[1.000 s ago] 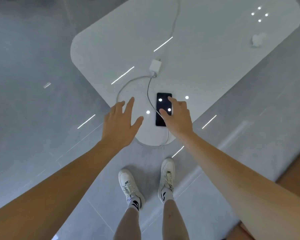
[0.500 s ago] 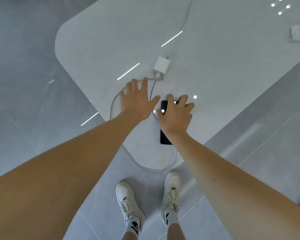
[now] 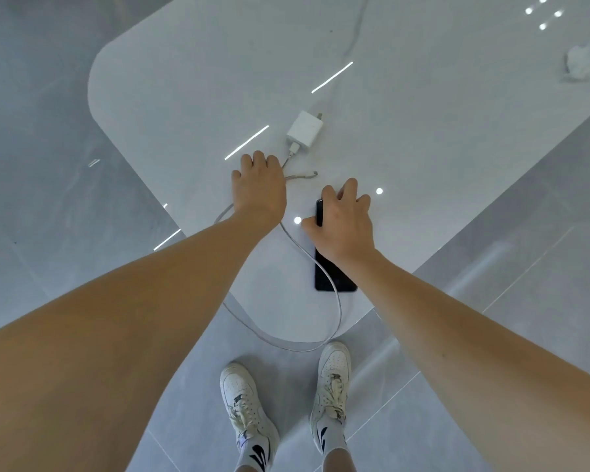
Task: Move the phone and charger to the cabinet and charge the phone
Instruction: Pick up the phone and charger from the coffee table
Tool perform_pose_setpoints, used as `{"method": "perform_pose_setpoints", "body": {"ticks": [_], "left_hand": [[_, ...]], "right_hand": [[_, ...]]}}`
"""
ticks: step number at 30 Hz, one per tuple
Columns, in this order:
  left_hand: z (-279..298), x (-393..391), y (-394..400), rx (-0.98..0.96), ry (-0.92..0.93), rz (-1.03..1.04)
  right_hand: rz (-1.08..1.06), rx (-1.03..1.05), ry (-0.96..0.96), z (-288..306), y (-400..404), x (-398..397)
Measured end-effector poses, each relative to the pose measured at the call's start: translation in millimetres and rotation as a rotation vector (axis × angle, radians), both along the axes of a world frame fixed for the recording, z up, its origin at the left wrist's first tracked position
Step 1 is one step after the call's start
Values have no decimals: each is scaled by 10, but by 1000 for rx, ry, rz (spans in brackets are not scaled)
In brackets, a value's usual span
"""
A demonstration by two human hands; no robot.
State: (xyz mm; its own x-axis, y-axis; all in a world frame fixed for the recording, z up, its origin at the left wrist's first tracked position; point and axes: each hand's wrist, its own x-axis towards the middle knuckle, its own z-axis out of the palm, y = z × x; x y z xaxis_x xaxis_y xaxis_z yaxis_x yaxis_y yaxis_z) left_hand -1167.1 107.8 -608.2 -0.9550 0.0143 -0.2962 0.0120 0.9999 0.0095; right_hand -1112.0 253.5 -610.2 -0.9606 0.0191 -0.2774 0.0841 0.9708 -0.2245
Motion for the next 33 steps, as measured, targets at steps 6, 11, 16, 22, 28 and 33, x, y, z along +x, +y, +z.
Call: {"method": "perform_pose_setpoints", "body": {"ticks": [6, 11, 16, 22, 28, 33], "left_hand": [[14, 10, -20, 314, -39, 102], [99, -106, -51, 407, -86, 138], [78, -347, 21, 432, -95, 124], [-39, -607, 182, 316, -83, 59], [-151, -622, 124, 261, 76, -33], [-177, -646, 110, 206, 121, -72]], "right_hand": [[9, 10, 25, 17, 42, -32], [13, -1, 26, 68, 34, -61], [-11, -13, 19, 57, 38, -66], [-13, -3, 17, -19, 48, -88], [-15, 1, 24, -76, 65, -99], [-19, 6, 31, -75, 70, -117]]}}
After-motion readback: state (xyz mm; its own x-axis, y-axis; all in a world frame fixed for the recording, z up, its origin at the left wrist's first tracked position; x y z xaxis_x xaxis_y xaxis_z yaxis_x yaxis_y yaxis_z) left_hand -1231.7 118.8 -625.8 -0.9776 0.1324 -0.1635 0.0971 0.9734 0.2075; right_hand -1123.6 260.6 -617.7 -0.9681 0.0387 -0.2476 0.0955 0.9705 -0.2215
